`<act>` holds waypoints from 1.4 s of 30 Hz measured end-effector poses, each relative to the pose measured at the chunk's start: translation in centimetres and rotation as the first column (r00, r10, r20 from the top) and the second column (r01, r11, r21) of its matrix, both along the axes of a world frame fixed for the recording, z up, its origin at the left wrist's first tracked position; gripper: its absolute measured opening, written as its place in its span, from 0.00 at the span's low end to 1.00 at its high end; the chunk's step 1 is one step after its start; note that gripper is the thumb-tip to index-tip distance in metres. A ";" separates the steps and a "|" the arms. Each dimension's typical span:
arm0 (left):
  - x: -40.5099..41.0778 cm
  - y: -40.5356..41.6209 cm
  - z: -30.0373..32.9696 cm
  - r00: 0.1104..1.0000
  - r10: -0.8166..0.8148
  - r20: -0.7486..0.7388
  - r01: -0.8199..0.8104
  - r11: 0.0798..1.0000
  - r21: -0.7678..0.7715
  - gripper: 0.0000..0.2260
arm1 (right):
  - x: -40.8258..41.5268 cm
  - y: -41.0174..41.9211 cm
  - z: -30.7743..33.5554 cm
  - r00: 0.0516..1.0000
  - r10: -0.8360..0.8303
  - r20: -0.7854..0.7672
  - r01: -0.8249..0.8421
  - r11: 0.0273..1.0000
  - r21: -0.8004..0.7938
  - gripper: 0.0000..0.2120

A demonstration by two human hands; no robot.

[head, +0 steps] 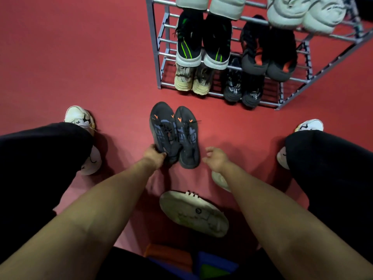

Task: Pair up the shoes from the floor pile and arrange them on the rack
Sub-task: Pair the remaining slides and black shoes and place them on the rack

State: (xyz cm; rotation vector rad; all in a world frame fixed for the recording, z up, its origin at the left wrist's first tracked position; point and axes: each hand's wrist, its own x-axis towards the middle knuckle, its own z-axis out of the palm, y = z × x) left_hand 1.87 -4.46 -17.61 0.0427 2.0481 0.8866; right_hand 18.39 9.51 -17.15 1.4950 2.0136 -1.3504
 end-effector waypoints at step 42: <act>11.9 15.0 2.6 -0.656 -0.675 -0.339 0.586 -0.172 -0.792 0.17 | 16.0 1.5 -0.7 0.883 -0.430 0.190 0.406 0.901 0.153 0.50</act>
